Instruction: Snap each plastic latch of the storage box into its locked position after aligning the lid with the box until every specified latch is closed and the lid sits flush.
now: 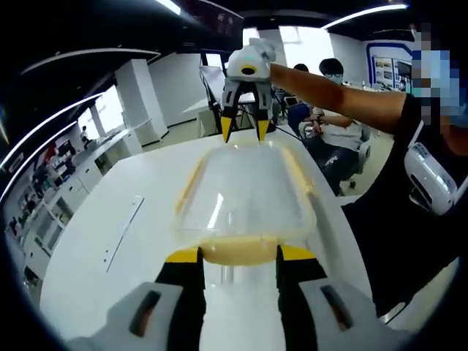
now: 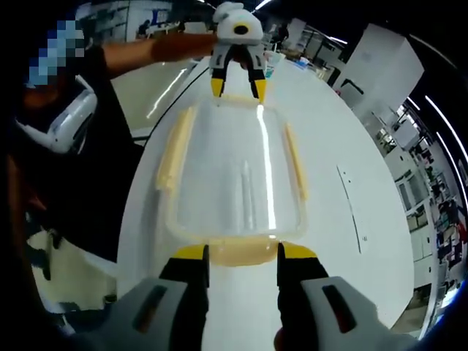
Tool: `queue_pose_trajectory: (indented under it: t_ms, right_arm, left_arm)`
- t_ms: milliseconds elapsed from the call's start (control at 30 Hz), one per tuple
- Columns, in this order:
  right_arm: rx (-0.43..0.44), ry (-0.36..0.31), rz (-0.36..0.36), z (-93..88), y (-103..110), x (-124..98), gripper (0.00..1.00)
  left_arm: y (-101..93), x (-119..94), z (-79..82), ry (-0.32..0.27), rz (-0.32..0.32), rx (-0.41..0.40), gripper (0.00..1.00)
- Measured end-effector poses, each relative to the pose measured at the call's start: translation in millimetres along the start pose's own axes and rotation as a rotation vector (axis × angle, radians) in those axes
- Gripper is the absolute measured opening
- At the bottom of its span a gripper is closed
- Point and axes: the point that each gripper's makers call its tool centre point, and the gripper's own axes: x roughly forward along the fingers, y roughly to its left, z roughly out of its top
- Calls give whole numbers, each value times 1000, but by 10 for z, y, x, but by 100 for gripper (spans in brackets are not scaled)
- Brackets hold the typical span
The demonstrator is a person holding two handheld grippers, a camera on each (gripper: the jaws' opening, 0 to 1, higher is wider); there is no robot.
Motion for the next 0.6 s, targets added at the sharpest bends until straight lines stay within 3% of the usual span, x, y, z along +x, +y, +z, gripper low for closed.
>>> queue_pose_trajectory:
  t_ms: [600]
  right_arm:
    - [13,-4,32,-44,2,207,32]
  left_arm:
    - [42,60,-204,-33,-1,-36,35]
